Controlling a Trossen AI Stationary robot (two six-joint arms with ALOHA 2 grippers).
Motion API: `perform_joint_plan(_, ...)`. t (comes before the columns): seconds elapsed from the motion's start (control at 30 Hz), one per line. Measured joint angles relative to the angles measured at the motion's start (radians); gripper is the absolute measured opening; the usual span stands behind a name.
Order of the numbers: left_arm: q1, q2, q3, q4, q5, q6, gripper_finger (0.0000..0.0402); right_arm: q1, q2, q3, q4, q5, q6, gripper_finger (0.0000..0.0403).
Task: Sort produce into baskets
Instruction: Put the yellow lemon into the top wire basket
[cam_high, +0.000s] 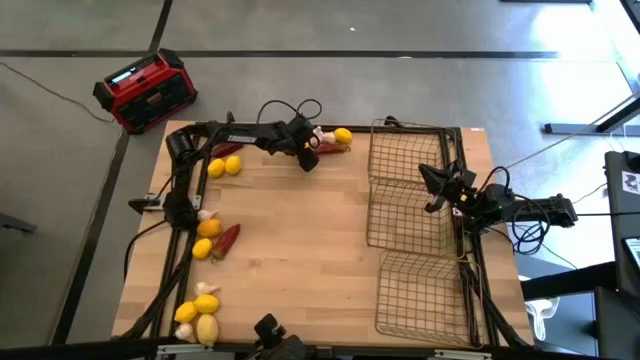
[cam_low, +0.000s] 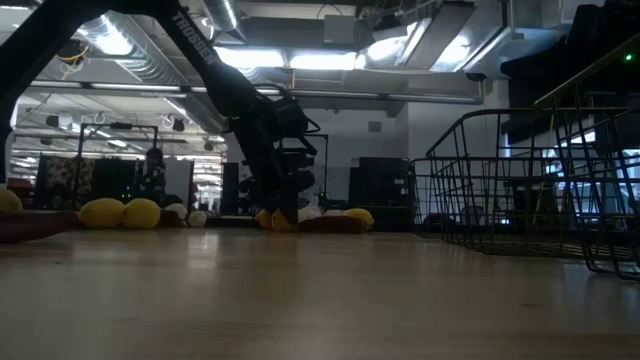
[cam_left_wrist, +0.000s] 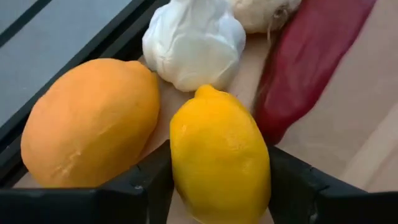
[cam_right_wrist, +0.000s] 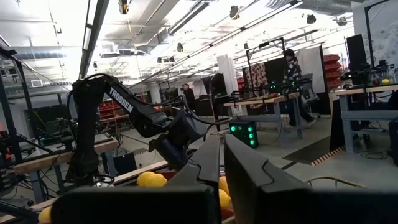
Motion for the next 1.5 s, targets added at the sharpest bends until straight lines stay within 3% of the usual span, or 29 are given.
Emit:
perform_joint_plan(0.47, -0.095, -0.239, 0.000, -0.090, 0.004, 0.040, 0.0179, 0.000, 0.000, 0.000, 0.009, -0.047, 0.003, 0.0026)
perform_joint_plan(0.67, -0.171, -0.334, 0.000, -0.021, 0.111, 0.106, 0.0179, 0.000, 0.000, 0.000, 0.017, -0.171, 0.035, 0.0026)
perform_joint_plan(0.87, -0.250, -0.347, 0.000, 0.086, 0.217, 0.134, 0.0180, 0.000, 0.000, 0.000, 0.026, -0.267, 0.037, 0.0033)
perform_joint_plan(1.27, -0.367, -0.343, 0.000, 0.250, 0.248, 0.185, 0.0180, 0.000, 0.000, 0.000, 0.082, -0.298, 0.093, 0.0201)
perform_joint_plan(1.5, -0.388, -0.343, 0.000, 0.291, 0.247, 0.185, 0.0180, 0.000, 0.047, 0.059, 0.092, -0.338, 0.090, 0.0245)
